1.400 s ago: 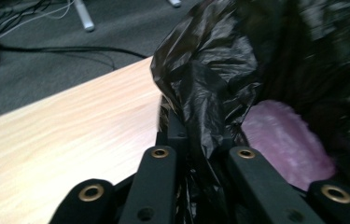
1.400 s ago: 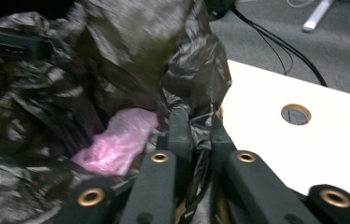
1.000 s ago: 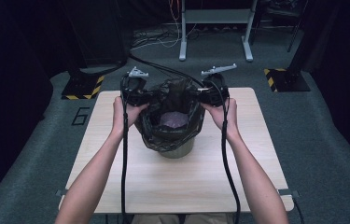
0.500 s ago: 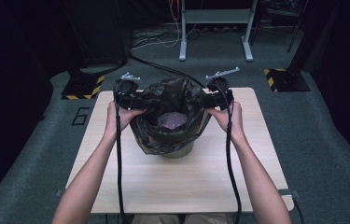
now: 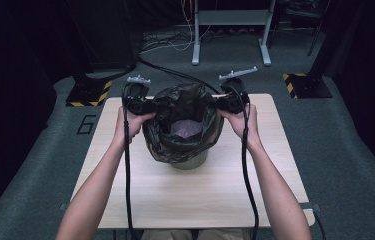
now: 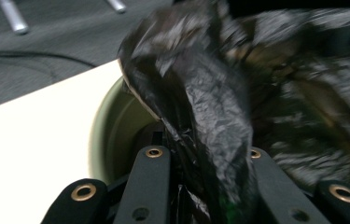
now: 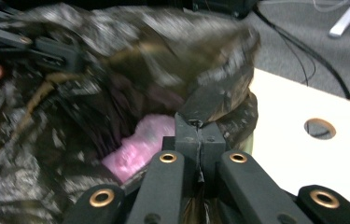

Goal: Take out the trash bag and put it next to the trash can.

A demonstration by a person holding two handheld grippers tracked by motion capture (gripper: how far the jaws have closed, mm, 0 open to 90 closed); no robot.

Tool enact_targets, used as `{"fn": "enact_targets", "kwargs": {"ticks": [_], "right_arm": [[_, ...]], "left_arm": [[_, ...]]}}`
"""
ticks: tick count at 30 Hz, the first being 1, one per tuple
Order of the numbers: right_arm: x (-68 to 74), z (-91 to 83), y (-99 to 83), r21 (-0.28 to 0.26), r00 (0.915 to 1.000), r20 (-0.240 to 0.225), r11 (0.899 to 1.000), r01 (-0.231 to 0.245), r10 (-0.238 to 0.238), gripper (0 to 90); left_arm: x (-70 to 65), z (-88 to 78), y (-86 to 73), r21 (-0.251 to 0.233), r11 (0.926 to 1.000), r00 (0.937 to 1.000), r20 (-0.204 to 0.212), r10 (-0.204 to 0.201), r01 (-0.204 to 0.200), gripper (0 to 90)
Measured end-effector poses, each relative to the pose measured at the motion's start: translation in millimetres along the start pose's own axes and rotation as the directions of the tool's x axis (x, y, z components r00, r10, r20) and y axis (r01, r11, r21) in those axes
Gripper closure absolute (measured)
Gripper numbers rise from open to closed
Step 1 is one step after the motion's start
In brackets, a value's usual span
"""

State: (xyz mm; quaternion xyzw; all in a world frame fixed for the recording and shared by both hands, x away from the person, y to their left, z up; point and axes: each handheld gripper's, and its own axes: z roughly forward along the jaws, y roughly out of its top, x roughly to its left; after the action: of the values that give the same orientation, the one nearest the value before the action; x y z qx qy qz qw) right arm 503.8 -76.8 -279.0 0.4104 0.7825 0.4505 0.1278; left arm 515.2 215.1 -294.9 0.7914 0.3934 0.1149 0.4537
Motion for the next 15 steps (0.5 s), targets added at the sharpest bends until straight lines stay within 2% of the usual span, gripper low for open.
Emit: {"fn": "enact_targets", "kwargs": {"ticks": [2, 3, 5, 6, 7, 8, 9, 10, 11, 13, 14, 15], "right_arm": [[3.0, -0.7, 3.8, -0.008, 0.9999, 0.001, 1.000, 0.013, -0.013, 89.7], [8.6, -0.6, 10.5, -0.011, 0.9995, 0.001, 0.999, 0.031, -0.031, 89.7], [10.8, -0.1, 13.4, -0.014, 0.9990, 0.007, 0.999, 0.044, -0.043, 89.7], [12.4, 0.3, 15.4, -0.014, 0.9987, 0.010, 0.999, 0.050, -0.050, 89.7], [15.3, 2.0, 20.0, -0.018, 0.9984, 0.006, 0.998, 0.056, -0.056, 89.7], [15.3, 2.0, 20.0, -0.018, 0.9984, 0.006, 0.998, 0.056, -0.056, 89.7], [16.9, 3.0, 21.9, -0.017, 0.9981, 0.006, 0.998, 0.062, -0.061, 89.7], [19.7, 6.0, 25.0, -0.015, 0.9972, 0.013, 0.997, 0.073, -0.073, 89.7], [20.8, 7.2, 26.0, -0.012, 0.9971, 0.017, 0.997, 0.075, -0.075, 89.7], [22.4, 9.8, 27.9, -0.013, 0.9967, 0.020, 0.997, 0.079, -0.079, 89.7], [23.2, 10.7, 28.6, -0.011, 0.9967, 0.022, 0.997, 0.078, -0.078, 89.7], [24.7, 12.3, 29.7, -0.012, 0.9961, 0.033, 0.997, 0.082, -0.082, 89.7]], "left_arm": [[-5.7, 0.5, 5.5, -0.008, 0.9999, 0.9996, 0.027, 0.012, -0.012, 80.4], [-9.8, 2.3, 8.6, -0.005, 0.9999, 0.9987, 0.048, 0.017, -0.016, 75.8], [-15.9, 5.8, 11.3, -0.011, 0.9996, 0.9964, 0.079, 0.029, -0.028, 74.0], [-19.9, 9.5, 12.7, 0.001, 0.9996, 0.9946, 0.100, 0.029, -0.029, 69.3], [-25.0, 14.3, 13.9, 0.008, 0.9993, 0.9904, 0.133, 0.036, -0.037, 59.5], [-25.0, 14.3, 13.9, 0.008, 0.9993, 0.9904, 0.133, 0.036, -0.037, 55.8], [-28.1, 17.3, 14.5, 0.007, 0.9994, 0.9870, 0.158, 0.032, -0.034, 55.8], [-30.8, 19.4, 15.2, 0.011, 0.9994, 0.9860, 0.164, 0.029, -0.031, 45.8], [-35.3, 22.1, 16.5, 0.003, 0.9992, 0.9801, 0.195, 0.037, -0.039, 45.3], [-37.1, 23.4, 17.3, 0.005, 0.9993, 0.9777, 0.207, 0.036, -0.038, 37.7], [-41.0, 25.9, 18.9, 0.004, 0.9987, 0.9741, 0.221, 0.049, -0.051, 37.0], [-41.0, 25.9, 18.9, 0.004, 0.9987, 0.9741, 0.221, 0.049, -0.051, 35.1]]}}
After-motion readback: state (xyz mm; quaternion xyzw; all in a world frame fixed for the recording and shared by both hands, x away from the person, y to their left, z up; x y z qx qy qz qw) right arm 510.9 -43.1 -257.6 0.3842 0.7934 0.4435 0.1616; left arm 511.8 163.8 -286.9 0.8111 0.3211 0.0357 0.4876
